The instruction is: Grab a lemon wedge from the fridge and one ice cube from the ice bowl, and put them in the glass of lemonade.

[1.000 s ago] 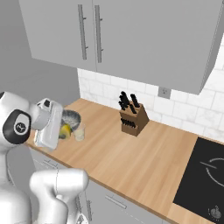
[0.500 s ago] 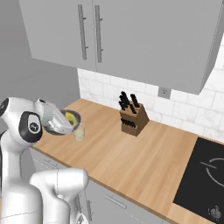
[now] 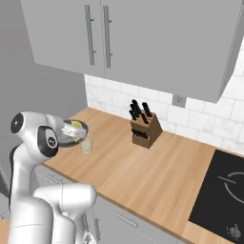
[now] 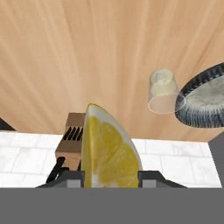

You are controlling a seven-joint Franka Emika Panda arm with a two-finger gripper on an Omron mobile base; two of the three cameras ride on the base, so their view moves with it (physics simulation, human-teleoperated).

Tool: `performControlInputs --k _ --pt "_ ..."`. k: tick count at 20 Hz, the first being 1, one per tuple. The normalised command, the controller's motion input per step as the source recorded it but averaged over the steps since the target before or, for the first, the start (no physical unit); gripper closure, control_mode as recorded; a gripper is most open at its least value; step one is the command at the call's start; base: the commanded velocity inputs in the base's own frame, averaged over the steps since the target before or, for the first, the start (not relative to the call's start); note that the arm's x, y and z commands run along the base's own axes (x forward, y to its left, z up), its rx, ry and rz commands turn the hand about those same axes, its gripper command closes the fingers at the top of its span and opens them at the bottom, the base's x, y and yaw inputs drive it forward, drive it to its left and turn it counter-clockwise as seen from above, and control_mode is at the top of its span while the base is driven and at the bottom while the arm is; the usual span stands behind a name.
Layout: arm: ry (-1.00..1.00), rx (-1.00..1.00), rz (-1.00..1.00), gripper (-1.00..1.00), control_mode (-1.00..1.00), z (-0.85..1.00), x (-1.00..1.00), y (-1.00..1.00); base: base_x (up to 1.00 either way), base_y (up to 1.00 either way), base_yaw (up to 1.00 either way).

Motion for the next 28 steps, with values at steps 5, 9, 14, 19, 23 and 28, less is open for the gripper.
performControlInputs --k 5,9,14,19,23,28 --pt "0.01 0.03 -0.03 1.00 -1.00 -0.18 0.36 0.13 0.00 0.00 0.00" --pt "0.06 0.08 0.00 1.00 -1.00 -0.32 0.50 0.28 0.00 0.00 0.00" --pt "0.07 0.04 0.00 1.00 -1.00 -0.15 0.59 0.23 0.00 0.00 0.00" --pt "0.01 0.00 0.00 1.00 -1.00 -0.15 0.54 0.15 0.00 0.00 0.00" --pt "-0.03 -0.04 0.00 1.00 -1.00 -0.29 0.30 0.05 0.00 0.00 0.00" --pt "-0.18 -0.07 0.00 1.00 -1.00 -0.38 0.10 0.01 0.00 0.00 0.00"
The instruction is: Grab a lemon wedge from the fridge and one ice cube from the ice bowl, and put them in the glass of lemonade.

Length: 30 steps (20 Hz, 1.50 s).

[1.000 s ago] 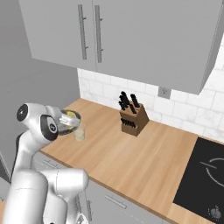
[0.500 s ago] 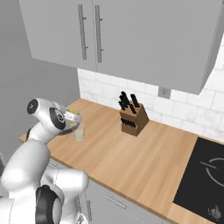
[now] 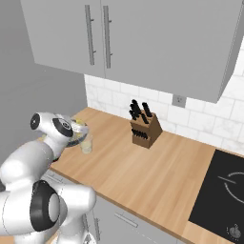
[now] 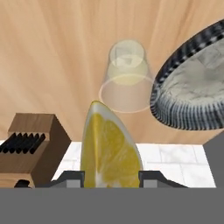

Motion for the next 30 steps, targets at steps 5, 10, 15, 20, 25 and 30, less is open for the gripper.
performControlInputs --k 5,10,15,20,25,30 --pt "-0.12 -0.01 0.00 1.00 -1.00 -0.16 0.02 0.00 0.00 0.00 0.00" --pt "0.01 0.00 -0.01 1.00 -1.00 0.03 0.08 0.03 0.00 0.00 0.00" --pt "0.05 0.00 -0.02 1.00 -1.00 0.02 0.41 0.19 0.00 0.00 0.00" --pt "0.00 -0.01 0.00 1.00 -1.00 -0.04 0.27 0.11 0.00 0.00 0.00" --pt "-0.06 -0.06 0.00 1.00 -1.00 -0.27 0.20 0.00 0.00 0.00 0.00" --pt "-0.07 -0.07 0.00 1.00 -1.00 -0.32 0.04 0.00 0.00 0.00 0.00"
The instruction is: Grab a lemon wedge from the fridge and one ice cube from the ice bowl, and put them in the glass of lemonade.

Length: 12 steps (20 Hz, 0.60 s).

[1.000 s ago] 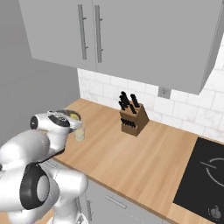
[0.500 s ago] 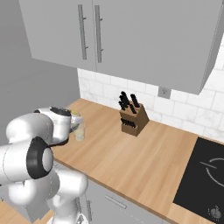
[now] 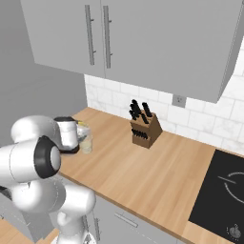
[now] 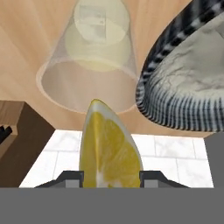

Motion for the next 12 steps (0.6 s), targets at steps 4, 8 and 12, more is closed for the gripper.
performControlInputs --k 4,8,12 --pt "-0.02 -0.06 0.00 1.00 -1.00 -0.36 0.00 0.00 0.00 0.00 0.00" --pt "0.00 -0.03 0.00 1.00 -1.00 -0.26 0.00 0.00 0.00 0.00 0.00" --pt "0.00 -0.01 0.00 1.00 -1.00 -0.14 0.00 -0.01 0.00 0.00 0.00"
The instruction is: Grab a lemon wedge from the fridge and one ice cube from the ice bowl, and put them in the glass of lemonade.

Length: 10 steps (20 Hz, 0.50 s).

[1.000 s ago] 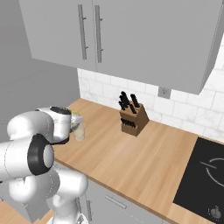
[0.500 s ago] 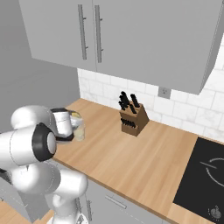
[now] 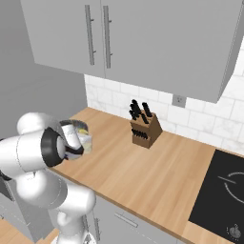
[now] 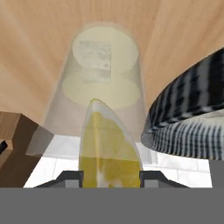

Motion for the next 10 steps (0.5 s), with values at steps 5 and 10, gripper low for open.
performControlInputs --k 5,10 --pt "-0.01 0.00 0.00 -1.00 -1.00 -0.02 0.08 0.00 0.00 0.00 0.00" --pt "0.00 0.00 0.00 -1.00 -1.00 0.04 0.21 0.00 0.00 0.00 0.00"
